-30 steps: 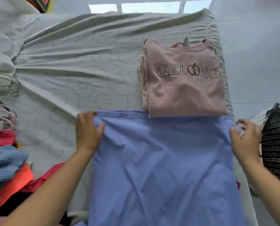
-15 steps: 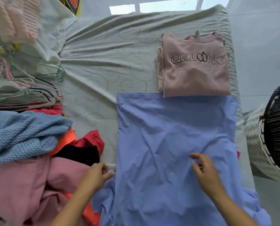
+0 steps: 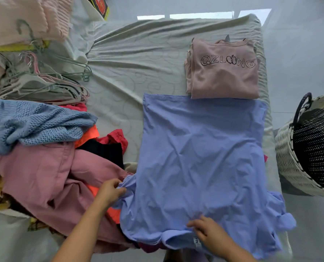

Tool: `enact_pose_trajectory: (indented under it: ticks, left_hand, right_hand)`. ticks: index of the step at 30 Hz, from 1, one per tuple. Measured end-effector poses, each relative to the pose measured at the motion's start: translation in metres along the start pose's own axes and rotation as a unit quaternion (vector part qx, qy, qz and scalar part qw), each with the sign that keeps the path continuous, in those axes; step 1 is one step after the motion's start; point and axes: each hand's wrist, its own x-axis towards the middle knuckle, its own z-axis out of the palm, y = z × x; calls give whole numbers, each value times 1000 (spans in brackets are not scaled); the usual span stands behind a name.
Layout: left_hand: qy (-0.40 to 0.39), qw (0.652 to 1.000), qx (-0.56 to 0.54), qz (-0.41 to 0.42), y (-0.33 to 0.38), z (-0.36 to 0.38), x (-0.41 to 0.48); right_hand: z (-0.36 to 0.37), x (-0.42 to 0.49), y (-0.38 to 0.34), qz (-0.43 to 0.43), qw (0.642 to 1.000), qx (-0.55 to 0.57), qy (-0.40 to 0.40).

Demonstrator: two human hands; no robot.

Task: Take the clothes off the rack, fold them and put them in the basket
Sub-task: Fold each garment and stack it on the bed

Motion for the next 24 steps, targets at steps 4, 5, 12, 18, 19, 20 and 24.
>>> enact_pose_trajectory:
  ticks: [4, 5, 12, 18, 19, 20, 24]
  left_hand:
    - [34, 976, -212, -34, -9, -9, -8]
    - [31, 969, -240, -55, -13, -9, -9]
    - [-83, 980, -153, -95, -10, -8, -14]
    - [-58, 984, -138, -93, -3, 3, -16]
    - [-56, 981, -161, -93, -2, 3, -21]
    - [-48, 978, -182, -88, -1, 1, -26]
    - [-4, 993, -116, 26, 14, -4, -42]
  right_hand:
    - [5, -7, -10, -20, 990, -56, -125]
    - [7, -10, -12, -25, 988, -61, -138]
    - [9, -10, -12, 21, 991, -112, -68]
    - [4, -10, -27, 28, 976, -170, -131]
    - [4, -12, -27, 22, 974, -180, -134]
    - [3, -14, -28, 18, 973, -184, -137]
    - [1, -13, -29, 25, 993, -64, -99]
